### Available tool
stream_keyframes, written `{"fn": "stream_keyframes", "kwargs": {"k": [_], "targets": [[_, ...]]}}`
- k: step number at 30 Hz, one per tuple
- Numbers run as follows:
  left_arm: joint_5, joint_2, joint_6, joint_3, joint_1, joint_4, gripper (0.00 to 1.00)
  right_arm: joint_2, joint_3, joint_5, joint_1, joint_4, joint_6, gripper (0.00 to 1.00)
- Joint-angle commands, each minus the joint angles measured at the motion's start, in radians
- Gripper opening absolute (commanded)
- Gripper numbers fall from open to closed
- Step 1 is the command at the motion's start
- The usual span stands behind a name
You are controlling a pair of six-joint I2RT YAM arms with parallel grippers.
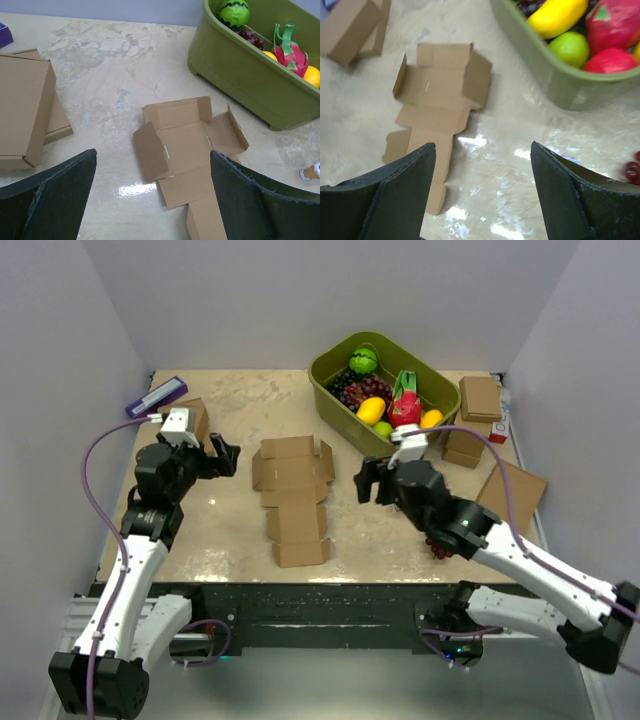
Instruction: Fold the paper box
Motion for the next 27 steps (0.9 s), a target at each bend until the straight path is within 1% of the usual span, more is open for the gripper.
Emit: {"fn": "stream_keyframes", "kwargs": {"k": [1, 4, 6, 9, 10, 12, 13, 15, 16, 17, 19, 20, 24, 27], "targets": [[0.083, 0.013, 0.027, -0.015, 0.000, 0.062, 0.99, 0.134, 0.083, 0.198, 0.181, -0.030, 0.080, 0.79], [0.136, 0.048, 0.016, -0.018, 0.000, 0.072, 0.98, 0.254, 0.116, 0.200, 0.245, 0.004, 0.128, 0.80], [0.155, 0.070, 0.012, -0.015, 0.000, 0.071, 0.98, 0.350, 0.137, 0.206, 0.253, 0.019, 0.166, 0.82], [0.172, 0.105, 0.007, -0.012, -0.003, 0.066, 0.98, 0.444, 0.211, 0.253, 0.256, -0.001, 0.192, 0.85], [0.176, 0.122, 0.009, -0.013, -0.006, 0.066, 0.96, 0.500, 0.250, 0.274, 0.256, -0.004, 0.192, 0.86], [0.182, 0.139, 0.013, -0.012, -0.017, 0.059, 0.94, 0.551, 0.286, 0.324, 0.256, -0.001, 0.185, 0.87], [0.181, 0.154, 0.021, -0.007, -0.021, 0.052, 0.93, 0.603, 0.321, 0.340, 0.256, -0.002, 0.184, 0.88], [0.161, 0.170, 0.027, 0.001, -0.034, 0.033, 0.93, 0.668, 0.358, 0.386, 0.250, -0.030, 0.185, 0.89], [0.153, 0.177, 0.032, 0.004, -0.040, 0.026, 0.93, 0.700, 0.410, 0.403, 0.245, -0.051, 0.184, 0.91], [0.144, 0.181, 0.035, 0.005, -0.043, 0.019, 0.92, 0.775, 0.441, 0.411, 0.238, -0.073, 0.186, 0.91], [0.111, 0.190, 0.046, 0.008, -0.054, 0.013, 0.91, 0.846, 0.527, 0.419, 0.204, -0.148, 0.201, 0.90], [0.100, 0.193, 0.049, 0.010, -0.058, 0.000, 0.90, 0.896, 0.547, 0.428, 0.195, -0.159, 0.197, 0.90], [0.037, 0.223, 0.069, 0.019, -0.086, -0.020, 0.89, 1.008, 0.632, 0.434, 0.155, -0.144, 0.154, 0.88], [0.028, 0.260, 0.072, 0.027, -0.090, -0.020, 0.89, 1.096, 0.705, 0.465, 0.124, -0.185, 0.158, 0.86]]}}
